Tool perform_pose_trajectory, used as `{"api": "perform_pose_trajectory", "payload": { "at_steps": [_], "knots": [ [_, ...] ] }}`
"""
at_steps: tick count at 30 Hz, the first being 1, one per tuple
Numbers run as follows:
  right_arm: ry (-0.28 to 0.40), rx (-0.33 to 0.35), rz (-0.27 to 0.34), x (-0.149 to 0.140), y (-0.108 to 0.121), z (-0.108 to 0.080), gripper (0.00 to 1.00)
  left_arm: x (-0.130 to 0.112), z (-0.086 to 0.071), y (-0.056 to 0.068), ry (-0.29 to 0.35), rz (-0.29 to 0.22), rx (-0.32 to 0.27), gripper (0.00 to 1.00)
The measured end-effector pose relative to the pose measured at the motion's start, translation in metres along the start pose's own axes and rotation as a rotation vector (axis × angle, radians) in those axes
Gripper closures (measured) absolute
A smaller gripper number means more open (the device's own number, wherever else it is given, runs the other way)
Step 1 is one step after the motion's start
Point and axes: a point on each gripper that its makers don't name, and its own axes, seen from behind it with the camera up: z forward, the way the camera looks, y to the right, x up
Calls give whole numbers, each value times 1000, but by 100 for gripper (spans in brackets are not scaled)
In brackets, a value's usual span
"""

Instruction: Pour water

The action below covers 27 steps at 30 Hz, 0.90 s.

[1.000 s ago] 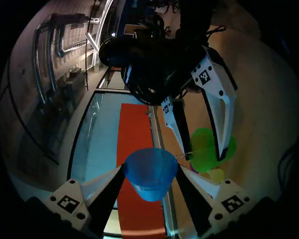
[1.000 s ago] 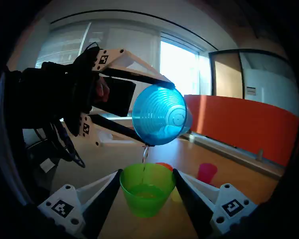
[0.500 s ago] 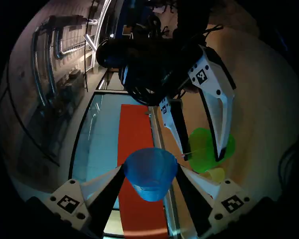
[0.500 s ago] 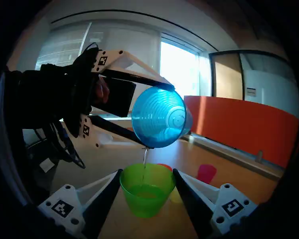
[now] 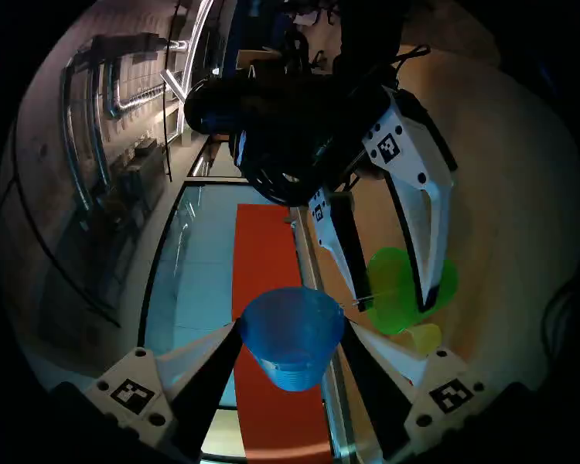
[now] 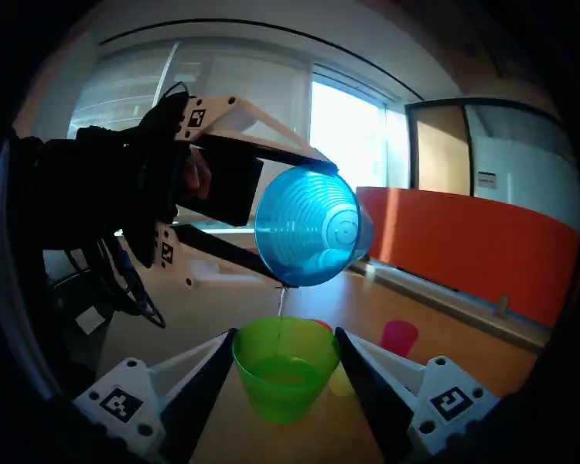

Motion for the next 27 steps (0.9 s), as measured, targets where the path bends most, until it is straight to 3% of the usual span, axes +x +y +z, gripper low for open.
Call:
{"api": "perform_pose_trajectory", "payload": {
  "at_steps": [17, 27],
  "knots": [
    [1, -3, -4, 2, 1, 1, 5, -2, 1, -6, 4, 44, 12, 13],
    [3, -1, -6, 3, 0, 2, 5, 0, -5, -3, 2, 60, 17, 12]
  ]
}}
